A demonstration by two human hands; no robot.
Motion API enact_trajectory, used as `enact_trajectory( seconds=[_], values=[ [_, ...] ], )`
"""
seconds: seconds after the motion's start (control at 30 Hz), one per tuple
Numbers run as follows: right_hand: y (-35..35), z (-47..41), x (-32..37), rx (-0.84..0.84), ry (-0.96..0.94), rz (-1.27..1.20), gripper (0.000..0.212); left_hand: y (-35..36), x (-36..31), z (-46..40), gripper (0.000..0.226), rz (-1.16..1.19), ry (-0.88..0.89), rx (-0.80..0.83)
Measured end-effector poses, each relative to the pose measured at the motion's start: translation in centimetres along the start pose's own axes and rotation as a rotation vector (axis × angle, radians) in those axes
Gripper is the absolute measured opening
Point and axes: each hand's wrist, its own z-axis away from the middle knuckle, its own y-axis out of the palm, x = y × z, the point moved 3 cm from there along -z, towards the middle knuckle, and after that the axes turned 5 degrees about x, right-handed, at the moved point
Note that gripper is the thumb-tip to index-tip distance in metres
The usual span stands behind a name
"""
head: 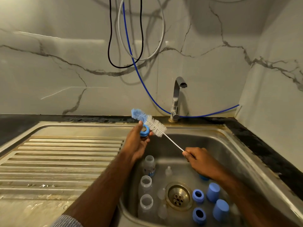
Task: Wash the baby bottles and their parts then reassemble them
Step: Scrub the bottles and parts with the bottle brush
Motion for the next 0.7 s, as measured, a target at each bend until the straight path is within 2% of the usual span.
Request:
enact_trajectory(
  seconds=[0.07, 0.17, 0.37, 0.47, 0.6, 0.7],
  values=[
    [-0.2, 0.0, -0.3, -0.018, 0.020, -0.011, 0.037, 0.1, -0.1, 0.0, 0.043, 0.117, -0.094, 0.044],
    [-0.3, 0.1, -0.5, -0.023, 0.037, -0.014, 0.037, 0.2, -0.4, 0.1, 0.039, 0.144, -0.129, 0.102],
    [-0.8, 0.1, 0.2, -0.092, 0.022, -0.036, 0.036, 0.5, -0.1, 0.0, 0.031, 0.095, -0.066, 0.083],
    [-0.4, 0.0, 0.6, -0.023, -0.005, -0.020, 0.036, 0.9, 0.1, 0.1, 0.031, 0.052, -0.028, 0.069],
    [-0.5, 0.2, 0.5, 0.038, -0.020, -0.056, 0.038, 0.5, -0.9, -0.2, 0.031, 0.060, 0.113, -0.020],
    [-0.7, 0.2, 0.6, 0.022, -0.042, -0.044, 0.037, 0.3, -1.0, 0.2, 0.033, -0.106, 0.153, -0.021]
  ],
)
